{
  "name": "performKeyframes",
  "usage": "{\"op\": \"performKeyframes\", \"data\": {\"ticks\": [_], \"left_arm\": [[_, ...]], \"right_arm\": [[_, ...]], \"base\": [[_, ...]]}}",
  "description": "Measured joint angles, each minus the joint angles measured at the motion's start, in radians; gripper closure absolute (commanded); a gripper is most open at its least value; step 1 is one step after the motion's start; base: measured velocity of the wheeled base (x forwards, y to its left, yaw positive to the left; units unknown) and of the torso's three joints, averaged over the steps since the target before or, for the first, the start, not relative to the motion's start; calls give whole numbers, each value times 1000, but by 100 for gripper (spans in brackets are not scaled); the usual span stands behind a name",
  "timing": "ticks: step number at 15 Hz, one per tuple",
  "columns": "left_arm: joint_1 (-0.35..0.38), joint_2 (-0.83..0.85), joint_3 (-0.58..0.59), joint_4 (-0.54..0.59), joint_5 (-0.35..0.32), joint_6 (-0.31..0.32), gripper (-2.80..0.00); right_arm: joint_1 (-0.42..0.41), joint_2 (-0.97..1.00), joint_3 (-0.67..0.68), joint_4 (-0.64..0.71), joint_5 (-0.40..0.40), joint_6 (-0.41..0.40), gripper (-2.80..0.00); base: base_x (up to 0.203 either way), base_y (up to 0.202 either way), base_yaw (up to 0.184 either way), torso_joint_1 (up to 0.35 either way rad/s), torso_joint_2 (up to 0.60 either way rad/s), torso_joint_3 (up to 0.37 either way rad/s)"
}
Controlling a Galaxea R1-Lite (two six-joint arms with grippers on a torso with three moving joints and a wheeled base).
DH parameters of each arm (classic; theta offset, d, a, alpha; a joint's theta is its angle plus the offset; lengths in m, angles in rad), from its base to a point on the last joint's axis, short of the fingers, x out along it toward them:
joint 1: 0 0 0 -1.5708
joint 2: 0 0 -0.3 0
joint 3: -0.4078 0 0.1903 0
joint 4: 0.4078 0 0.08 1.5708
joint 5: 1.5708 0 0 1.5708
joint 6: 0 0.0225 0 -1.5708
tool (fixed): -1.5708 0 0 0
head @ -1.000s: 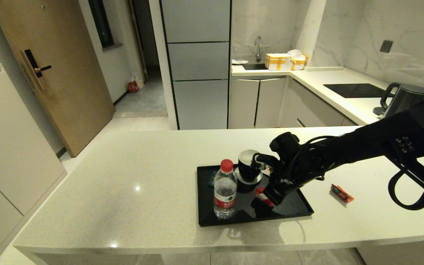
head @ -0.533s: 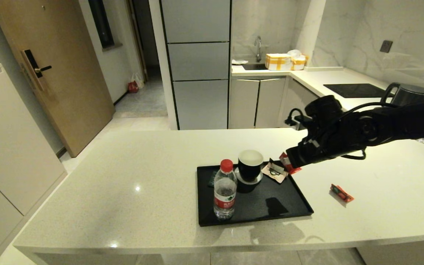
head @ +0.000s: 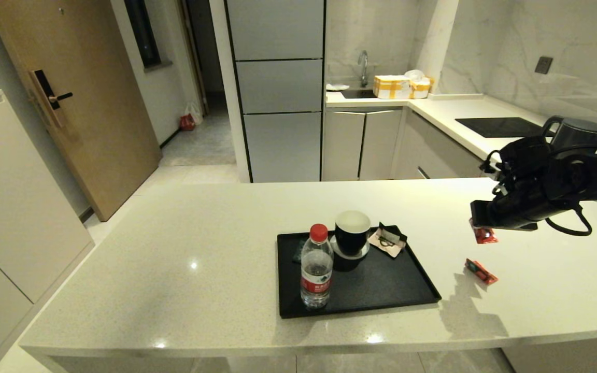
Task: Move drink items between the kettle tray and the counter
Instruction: Place it on the right
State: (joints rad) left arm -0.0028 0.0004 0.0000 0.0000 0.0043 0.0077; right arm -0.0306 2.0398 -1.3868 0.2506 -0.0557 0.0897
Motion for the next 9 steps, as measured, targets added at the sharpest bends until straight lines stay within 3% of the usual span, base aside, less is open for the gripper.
{"op": "performKeyframes", "data": {"ticks": [4,7,9], "left_arm": [[-1,0,0,0,0,-1,0],[0,0,0,0,0,0,0],[0,0,0,0,0,0,0]], "right_arm": [[-102,67,-22,-44,-92,139,0],[-121,131,-42,-43,-199,244,0],[-127,160,-35,-40,-207,269,0]], "base": [[0,0,0,0,0,0],[0,0,0,0,0,0],[0,0,0,0,0,0]]}}
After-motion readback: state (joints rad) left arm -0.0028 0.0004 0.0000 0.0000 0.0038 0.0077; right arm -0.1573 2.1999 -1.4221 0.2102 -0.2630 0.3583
